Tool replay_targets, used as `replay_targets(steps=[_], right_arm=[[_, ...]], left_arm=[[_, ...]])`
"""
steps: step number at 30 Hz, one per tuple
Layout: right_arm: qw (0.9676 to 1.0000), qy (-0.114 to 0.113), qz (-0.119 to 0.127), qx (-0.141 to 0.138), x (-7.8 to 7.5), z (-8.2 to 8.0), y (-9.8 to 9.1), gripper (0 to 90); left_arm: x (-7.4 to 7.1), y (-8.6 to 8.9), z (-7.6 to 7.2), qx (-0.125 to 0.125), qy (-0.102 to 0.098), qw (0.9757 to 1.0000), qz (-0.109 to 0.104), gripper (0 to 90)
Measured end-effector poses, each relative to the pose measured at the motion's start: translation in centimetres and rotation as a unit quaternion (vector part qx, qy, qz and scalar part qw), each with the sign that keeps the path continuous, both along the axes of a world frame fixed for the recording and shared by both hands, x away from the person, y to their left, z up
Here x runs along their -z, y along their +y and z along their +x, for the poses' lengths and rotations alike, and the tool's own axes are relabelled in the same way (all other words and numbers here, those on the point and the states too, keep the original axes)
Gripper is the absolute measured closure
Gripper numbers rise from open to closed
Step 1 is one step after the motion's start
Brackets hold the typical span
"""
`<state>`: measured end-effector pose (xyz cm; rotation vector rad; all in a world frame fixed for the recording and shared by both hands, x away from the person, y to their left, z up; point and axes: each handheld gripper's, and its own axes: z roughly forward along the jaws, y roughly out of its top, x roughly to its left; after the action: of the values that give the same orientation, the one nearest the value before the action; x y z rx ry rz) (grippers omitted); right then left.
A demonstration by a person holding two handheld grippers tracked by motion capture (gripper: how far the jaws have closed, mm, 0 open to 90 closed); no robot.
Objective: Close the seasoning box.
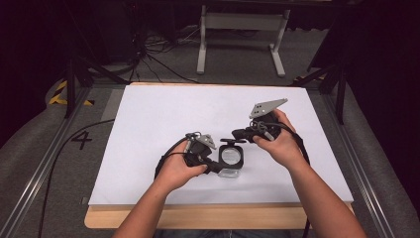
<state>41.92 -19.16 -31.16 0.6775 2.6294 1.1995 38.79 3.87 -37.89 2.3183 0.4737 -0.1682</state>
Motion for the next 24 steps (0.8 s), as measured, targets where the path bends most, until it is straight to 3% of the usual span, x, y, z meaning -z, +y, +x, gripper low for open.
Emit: replay_targets(steps=[6,14,24], right_arm=[[0.9998,0.011,-0.006,-0.018,1.3,-1.4,0.2,90.0],[0.9990,0.028,-0.018,-0.029,3.4,-2.3,0.4,90.0],[0.9989,0.033,-0.020,-0.028,4.2,-2.4,0.4,90.0]], left_arm=[[0.3,-0.2,0.0,0.007,0.003,0.9997,0.023,85.1],[0.0,0.2,-0.1,0.000,0.017,0.9997,0.018,83.7],[-0.1,0.2,-0.1,0.001,0.008,0.9999,0.015,84.6]])
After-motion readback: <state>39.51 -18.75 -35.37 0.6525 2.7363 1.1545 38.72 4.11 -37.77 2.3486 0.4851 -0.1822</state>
